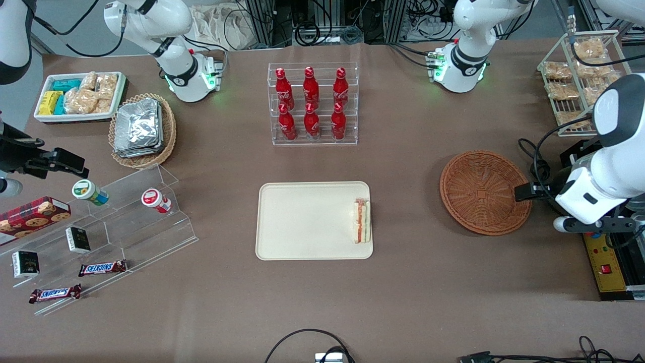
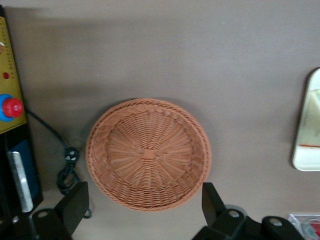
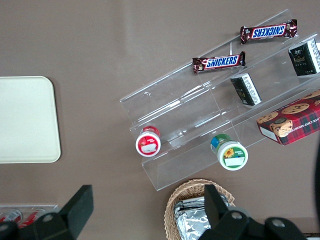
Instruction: Place sandwich from basket to tray
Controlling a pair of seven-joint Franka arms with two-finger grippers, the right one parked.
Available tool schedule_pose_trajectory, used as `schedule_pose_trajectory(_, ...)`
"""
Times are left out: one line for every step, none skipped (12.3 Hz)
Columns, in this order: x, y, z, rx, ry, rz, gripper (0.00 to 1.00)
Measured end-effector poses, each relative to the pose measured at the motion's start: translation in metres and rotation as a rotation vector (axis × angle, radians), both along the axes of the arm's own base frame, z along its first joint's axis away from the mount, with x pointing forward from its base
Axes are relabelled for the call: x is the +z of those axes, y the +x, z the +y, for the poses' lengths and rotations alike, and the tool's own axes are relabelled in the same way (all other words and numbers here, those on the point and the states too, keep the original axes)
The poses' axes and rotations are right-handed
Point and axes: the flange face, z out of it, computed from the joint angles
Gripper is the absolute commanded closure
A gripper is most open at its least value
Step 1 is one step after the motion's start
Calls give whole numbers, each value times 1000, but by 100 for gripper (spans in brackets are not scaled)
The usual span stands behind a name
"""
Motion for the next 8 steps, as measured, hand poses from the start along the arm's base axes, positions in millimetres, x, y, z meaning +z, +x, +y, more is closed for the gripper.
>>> schedule_pose_trajectory(-2,1,3,-20,4,6,0)
schedule_pose_trajectory(-3,0,5,-25,5,13,0)
schedule_pose_trajectory(-2,-1,6,-22,5,20,0)
schedule_pose_trajectory(2,-3,6,-16,5,21,0)
schedule_pose_trajectory(5,-5,5,-11,6,19,0)
schedule_pose_trajectory(10,-6,3,-12,7,13,0)
schedule_pose_trajectory(13,-7,-1,-16,6,7,0)
schedule_pose_trajectory(17,-7,-6,-23,4,-1,0)
